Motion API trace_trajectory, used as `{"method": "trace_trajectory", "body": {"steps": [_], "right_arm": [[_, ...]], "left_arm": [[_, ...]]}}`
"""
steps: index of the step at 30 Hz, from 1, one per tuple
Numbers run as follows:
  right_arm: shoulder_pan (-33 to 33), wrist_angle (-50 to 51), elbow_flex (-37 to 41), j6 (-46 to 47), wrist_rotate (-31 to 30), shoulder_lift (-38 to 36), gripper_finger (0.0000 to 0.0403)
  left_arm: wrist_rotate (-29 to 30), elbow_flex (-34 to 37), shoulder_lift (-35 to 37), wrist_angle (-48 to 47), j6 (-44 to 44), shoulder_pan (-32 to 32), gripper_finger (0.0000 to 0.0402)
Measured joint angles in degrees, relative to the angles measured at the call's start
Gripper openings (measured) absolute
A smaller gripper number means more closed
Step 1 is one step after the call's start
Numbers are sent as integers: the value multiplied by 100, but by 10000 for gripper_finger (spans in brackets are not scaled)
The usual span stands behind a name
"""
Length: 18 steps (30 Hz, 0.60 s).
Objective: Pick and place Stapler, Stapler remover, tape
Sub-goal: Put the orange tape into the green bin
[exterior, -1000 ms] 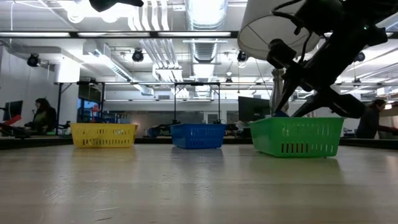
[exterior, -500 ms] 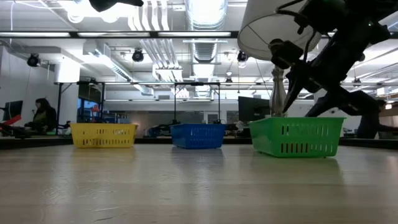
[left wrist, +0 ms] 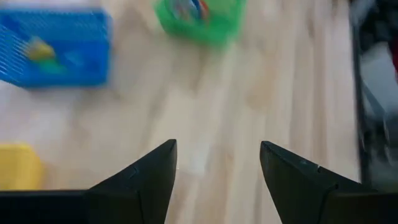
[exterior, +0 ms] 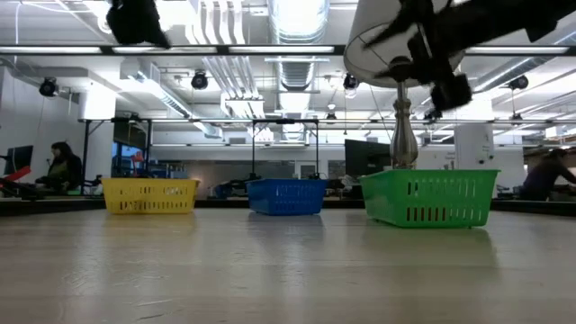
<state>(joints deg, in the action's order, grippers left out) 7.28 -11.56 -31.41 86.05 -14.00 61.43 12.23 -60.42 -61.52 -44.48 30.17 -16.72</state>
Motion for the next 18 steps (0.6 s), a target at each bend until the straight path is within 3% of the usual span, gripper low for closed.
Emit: {"method": "trace_trajectory", "body": {"steps": [4,9,18], "right_arm": [[44,-981,-44,-582,-8,66,177],[137,-878,-561,-1240,58,380,172],[53,1,-1492,-1912,32,1020,166]], "left_arm": [[-845,481,-15,-279,53,-10,234],[-1951,1165,-26,-273,331,-76,234],[-2499,2239,-135,1373,404,-1156,234]]}}
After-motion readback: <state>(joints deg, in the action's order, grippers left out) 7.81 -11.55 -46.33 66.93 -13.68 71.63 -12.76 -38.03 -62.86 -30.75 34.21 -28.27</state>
